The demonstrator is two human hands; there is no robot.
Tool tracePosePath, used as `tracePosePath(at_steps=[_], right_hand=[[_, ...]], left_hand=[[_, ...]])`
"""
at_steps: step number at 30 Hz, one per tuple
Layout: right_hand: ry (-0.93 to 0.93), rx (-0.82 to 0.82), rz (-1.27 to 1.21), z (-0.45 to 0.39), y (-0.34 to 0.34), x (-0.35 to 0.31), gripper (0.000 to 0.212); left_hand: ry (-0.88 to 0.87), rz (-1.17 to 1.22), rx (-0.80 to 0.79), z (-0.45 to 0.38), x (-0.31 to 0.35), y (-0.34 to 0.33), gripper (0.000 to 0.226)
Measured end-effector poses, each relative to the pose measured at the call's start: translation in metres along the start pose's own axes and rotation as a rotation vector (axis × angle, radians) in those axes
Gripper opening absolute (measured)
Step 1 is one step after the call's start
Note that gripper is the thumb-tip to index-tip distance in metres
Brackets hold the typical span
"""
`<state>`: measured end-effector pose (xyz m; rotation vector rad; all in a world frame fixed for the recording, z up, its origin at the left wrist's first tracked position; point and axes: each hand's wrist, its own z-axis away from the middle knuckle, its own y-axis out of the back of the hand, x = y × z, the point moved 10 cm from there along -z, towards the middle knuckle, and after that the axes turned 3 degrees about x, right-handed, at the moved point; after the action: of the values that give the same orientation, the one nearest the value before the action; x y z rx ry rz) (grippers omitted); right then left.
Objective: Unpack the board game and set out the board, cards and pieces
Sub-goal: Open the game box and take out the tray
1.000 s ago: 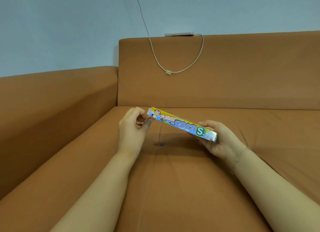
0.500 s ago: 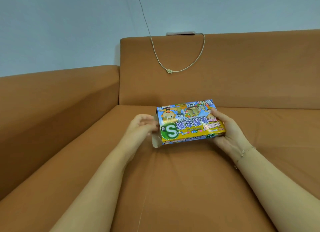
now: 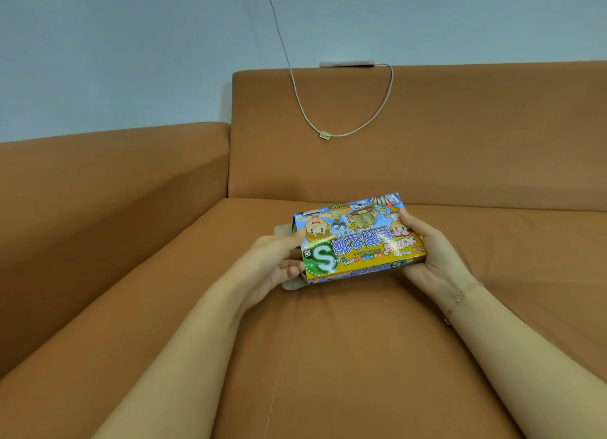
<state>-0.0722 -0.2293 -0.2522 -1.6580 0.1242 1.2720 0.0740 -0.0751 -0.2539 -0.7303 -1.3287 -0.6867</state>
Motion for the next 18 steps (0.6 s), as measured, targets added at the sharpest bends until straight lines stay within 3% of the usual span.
tracePosePath(at_steps=[6, 13, 18], right_hand=[[-0.031, 0.02, 0.008, -0.002, 0.003, 0.004, 0.022], [-0.08, 0.08, 0.029, -0.006, 0.012, 0.009, 0.024], [-0.093, 0.102, 0.063, -0.008, 0.014, 0.014, 0.029]], left_hand=[[0.071, 0.019, 0.014, 0.0, -0.01, 0.001, 0.023], [0.115, 0.084, 0.082, -0.005, -0.017, 0.019, 0.011], [0.126, 0.04, 0.174, -0.009, -0.021, 0.026, 0.016]])
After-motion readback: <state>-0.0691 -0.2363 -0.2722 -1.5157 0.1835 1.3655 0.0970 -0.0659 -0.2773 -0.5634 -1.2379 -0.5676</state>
